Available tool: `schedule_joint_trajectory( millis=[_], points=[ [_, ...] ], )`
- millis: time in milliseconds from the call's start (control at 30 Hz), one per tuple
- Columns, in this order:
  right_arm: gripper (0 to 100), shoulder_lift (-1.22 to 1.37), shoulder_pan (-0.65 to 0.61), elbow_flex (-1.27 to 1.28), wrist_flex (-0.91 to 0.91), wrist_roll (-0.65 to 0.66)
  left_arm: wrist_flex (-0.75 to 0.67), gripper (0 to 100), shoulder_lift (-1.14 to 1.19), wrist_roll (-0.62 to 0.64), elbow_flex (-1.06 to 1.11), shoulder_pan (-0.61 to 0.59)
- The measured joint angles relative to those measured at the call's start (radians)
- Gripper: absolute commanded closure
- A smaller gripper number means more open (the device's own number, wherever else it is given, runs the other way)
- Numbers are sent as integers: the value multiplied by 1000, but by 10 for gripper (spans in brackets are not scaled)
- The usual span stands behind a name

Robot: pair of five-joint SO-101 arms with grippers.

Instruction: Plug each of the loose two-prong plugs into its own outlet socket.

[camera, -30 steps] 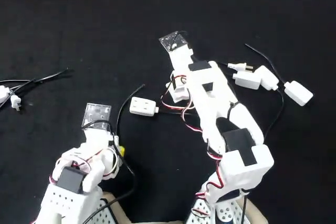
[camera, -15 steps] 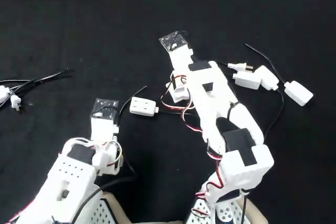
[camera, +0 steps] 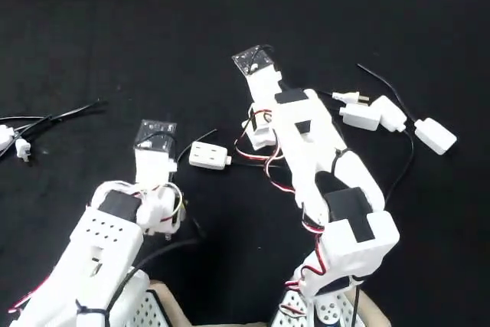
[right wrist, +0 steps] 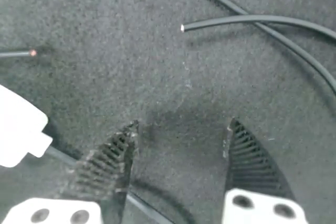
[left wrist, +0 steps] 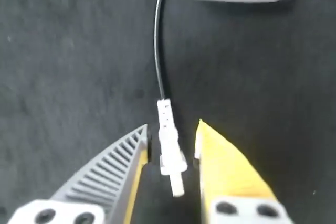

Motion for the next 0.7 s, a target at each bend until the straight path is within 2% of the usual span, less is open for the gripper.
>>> schedule_joint_trajectory(
  millis=[300, 433, 567, 700],
  points=[
    [744, 0, 0, 0, 0, 0, -222, 845, 2, 0, 110, -11],
    [744, 0, 0, 0, 0, 0, -236, 851, 2, 0, 117, -25],
    [744, 0, 0, 0, 0, 0, -233, 978, 2, 0, 129, -25],
    [744, 0, 0, 0, 0, 0, -233, 970, 2, 0, 129, -25]
  ],
)
